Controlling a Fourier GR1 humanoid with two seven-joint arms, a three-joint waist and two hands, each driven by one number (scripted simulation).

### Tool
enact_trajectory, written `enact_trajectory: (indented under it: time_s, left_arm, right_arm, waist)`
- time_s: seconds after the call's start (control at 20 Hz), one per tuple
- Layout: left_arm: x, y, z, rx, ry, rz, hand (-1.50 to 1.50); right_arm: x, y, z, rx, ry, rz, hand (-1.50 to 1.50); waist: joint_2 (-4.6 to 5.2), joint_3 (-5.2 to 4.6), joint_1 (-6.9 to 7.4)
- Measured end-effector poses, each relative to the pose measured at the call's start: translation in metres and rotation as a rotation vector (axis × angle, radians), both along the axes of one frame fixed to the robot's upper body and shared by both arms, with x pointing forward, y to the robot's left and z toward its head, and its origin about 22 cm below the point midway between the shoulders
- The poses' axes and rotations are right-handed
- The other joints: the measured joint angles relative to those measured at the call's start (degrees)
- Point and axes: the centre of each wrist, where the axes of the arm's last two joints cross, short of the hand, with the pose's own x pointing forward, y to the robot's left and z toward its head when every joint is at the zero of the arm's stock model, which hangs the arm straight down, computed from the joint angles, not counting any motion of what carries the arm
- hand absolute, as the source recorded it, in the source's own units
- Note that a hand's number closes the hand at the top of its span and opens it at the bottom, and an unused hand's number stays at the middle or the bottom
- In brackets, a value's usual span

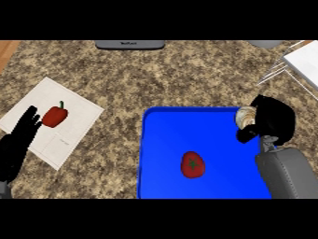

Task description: Pick the cupcake from the tray and place it in the tiered shelf

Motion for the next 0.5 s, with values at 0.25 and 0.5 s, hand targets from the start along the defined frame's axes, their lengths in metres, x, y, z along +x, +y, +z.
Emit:
enact_trajectory:
  time_s: [0.25, 0.5]
  left_arm:
    - [0.0, 0.0, 0.004, 0.001, 0.01, -0.003, 0.0]
    - [-0.004, 0.002, 0.002, 0.004, 0.007, 0.012, 0.0]
  right_arm:
    - [0.019, -0.004, 0.044, 0.056, -0.126, -0.153, 1.5]
    - [0.012, -0.001, 0.094, 0.142, -0.269, -0.205, 1.5]
  waist:
    - [-0.09, 0.01, -0.06]
    - [-0.26, -0.02, -0.4]
